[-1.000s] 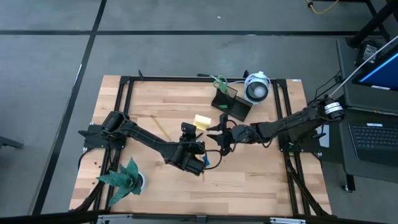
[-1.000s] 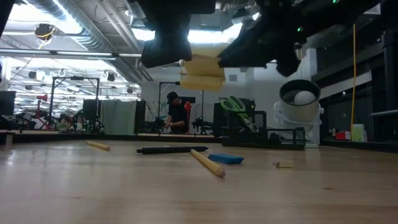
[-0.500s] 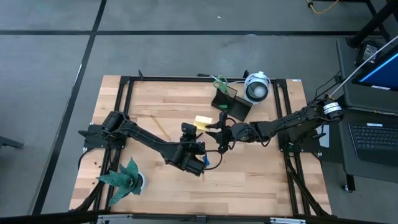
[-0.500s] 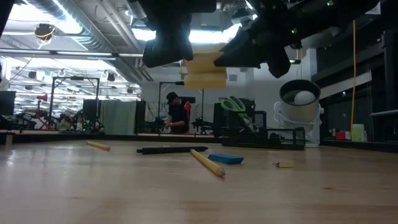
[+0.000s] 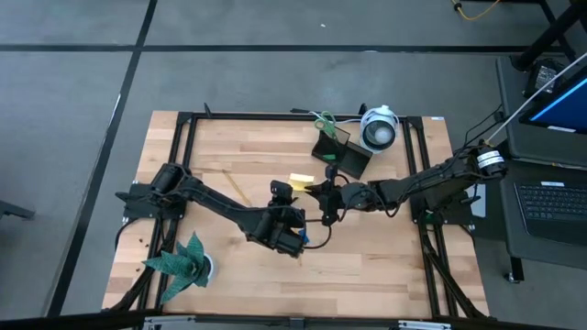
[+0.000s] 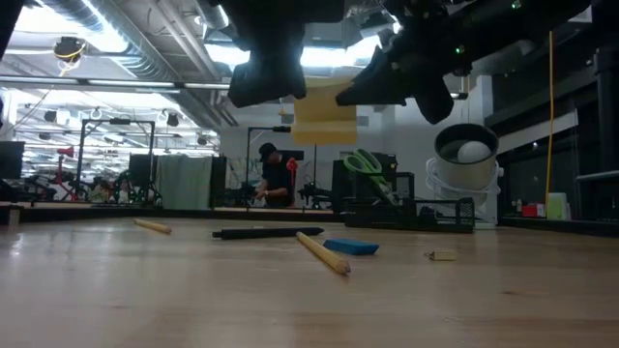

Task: Pick and place office supplies into organizer
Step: Put the yellow sticky notes into the metal mesh desk organizer

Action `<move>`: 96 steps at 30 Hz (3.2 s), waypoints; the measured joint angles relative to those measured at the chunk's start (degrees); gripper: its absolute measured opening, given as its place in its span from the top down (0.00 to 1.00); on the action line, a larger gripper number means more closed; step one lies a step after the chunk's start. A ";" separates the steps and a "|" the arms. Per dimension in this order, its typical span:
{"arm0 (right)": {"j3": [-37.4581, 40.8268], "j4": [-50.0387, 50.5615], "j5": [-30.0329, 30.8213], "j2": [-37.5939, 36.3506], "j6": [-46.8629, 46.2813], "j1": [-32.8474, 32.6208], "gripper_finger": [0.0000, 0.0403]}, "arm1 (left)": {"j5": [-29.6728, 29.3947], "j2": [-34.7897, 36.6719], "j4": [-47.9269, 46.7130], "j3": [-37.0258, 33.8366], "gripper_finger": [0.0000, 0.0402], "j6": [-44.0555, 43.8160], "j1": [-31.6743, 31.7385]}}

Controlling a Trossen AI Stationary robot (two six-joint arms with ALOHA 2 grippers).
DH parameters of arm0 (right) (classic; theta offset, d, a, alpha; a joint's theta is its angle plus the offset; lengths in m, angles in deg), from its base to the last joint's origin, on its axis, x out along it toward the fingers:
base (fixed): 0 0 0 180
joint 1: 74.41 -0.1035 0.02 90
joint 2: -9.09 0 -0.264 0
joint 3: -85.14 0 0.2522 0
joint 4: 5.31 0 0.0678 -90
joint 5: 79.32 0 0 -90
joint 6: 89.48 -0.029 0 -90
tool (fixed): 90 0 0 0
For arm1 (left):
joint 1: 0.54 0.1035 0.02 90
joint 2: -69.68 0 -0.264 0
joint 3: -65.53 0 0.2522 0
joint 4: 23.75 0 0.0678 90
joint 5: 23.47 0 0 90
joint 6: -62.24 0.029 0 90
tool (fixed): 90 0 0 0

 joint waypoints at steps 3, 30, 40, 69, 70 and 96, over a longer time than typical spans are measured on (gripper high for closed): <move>0.00 0.00 2.05 0.00 0.03 -0.05 0.95 | -0.07 0.00 0.46 0.01 0.91 -1.20 0.41; 0.00 3.98 15.23 -4.39 3.14 0.78 0.95 | 2.08 19.41 14.54 -25.33 0.99 -10.67 0.02; -0.09 18.32 15.23 -14.77 -5.48 3.28 0.95 | 12.31 34.64 48.70 -46.77 0.99 6.93 3.10; 13.48 30.18 23.20 -17.03 -30.45 4.77 0.95 | 29.11 43.91 70.92 -59.71 1.00 19.40 12.39; 14.12 29.05 23.91 -17.03 -29.86 4.93 0.95 | 29.42 43.91 71.00 -59.71 1.00 19.38 12.39; 22.38 19.65 18.36 -17.03 -25.15 11.73 0.95 | 29.66 43.89 72.96 -59.71 1.00 19.36 12.37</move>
